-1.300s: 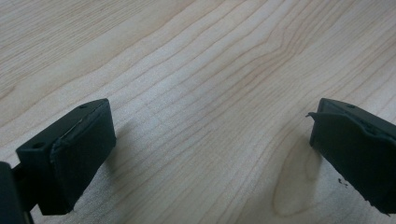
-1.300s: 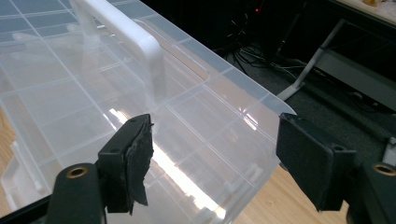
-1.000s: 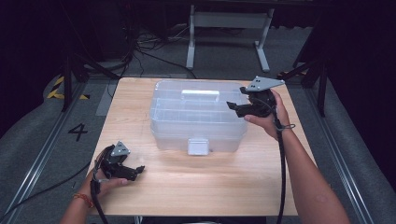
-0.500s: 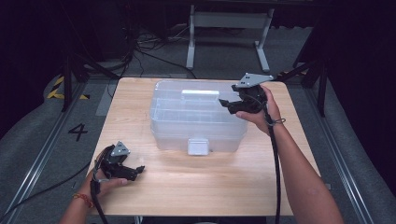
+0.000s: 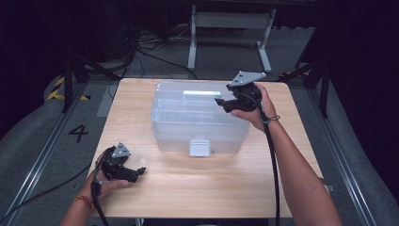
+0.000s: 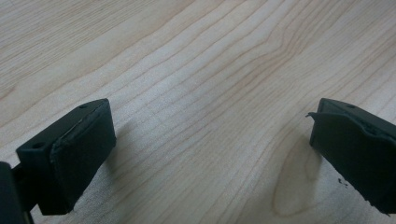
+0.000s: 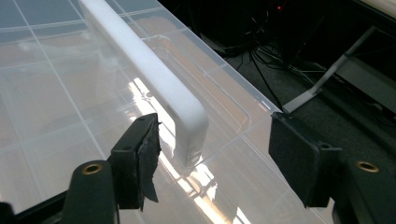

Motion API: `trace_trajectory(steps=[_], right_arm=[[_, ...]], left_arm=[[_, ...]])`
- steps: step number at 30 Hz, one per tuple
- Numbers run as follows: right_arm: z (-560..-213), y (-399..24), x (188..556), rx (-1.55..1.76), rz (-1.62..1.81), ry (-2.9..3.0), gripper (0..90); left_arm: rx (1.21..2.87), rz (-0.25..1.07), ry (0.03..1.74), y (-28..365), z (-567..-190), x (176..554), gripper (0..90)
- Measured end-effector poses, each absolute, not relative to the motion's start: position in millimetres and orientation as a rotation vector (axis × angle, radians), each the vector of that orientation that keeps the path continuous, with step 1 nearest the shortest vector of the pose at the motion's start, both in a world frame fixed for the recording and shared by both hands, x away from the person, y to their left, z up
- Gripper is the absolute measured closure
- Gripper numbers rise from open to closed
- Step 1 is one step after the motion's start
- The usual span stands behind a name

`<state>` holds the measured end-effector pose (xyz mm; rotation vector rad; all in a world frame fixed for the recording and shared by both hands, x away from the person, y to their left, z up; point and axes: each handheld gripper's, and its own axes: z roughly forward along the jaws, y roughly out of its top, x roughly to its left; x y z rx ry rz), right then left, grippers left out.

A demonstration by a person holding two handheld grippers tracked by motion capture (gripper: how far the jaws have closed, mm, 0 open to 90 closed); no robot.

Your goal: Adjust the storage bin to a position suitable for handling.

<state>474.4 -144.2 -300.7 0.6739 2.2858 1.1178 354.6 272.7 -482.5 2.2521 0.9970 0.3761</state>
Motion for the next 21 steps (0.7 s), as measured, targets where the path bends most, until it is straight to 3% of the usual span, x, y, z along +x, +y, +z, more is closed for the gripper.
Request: trace_trajectory(steps=[21], right_arm=[[-304.5,-130.9,483.0,0.620,1.082,2.360,60.3]], left_arm=[[2.252,0.371,1.000,272.6,-482.5,354.3,0.8]])
